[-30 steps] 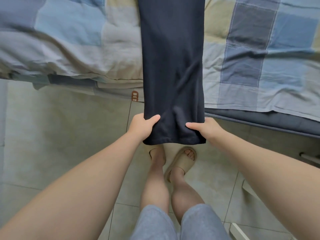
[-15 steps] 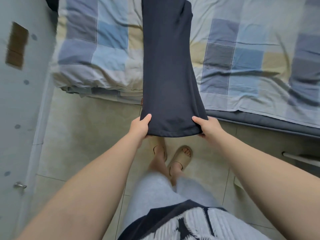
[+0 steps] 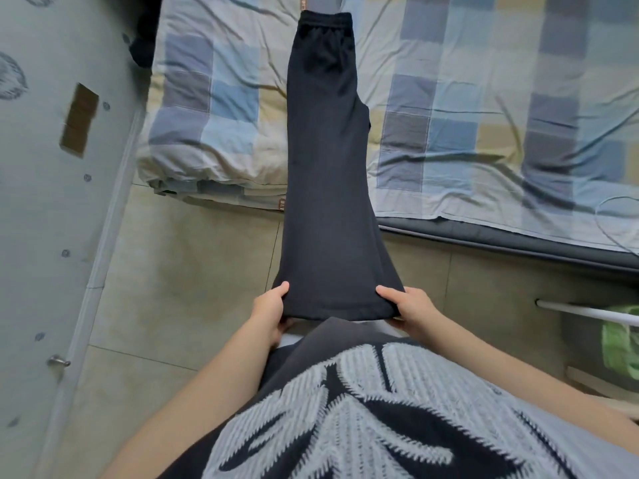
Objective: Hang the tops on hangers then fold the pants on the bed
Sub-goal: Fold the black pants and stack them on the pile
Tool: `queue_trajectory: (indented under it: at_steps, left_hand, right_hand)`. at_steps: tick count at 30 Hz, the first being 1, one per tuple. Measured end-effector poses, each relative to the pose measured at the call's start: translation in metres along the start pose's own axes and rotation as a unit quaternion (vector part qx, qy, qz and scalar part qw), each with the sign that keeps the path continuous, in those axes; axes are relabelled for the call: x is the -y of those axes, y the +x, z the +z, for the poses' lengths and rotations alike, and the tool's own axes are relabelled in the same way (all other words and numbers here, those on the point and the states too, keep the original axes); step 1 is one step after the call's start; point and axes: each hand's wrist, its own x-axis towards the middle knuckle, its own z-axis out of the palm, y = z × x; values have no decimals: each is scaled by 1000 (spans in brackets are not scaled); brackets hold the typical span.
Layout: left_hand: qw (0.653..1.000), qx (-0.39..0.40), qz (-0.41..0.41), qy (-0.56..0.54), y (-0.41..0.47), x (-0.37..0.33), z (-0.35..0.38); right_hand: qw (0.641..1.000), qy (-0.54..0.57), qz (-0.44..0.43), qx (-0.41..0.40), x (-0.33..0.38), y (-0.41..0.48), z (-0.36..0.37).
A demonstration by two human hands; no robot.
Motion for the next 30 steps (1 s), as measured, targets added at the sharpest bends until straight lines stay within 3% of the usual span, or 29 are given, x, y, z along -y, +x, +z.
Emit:
queue_trajectory:
  at_steps: [4, 13, 21, 30]
  left_hand:
    - [999, -20, 36, 20, -6, -17, -3]
    - [996, -5, 88, -11, -22, -73, 19]
    - [986, 96, 75, -117, -32, -189, 54]
    - [982, 168, 65, -62, -24, -343, 112]
  right_hand:
    - [999, -36, 13, 26, -6, -11, 0]
    - [996, 76, -40, 19, 90, -14, 17]
    - [986, 142, -81, 13, 221, -11, 47]
    - [980, 175, -88, -25, 362, 24, 77]
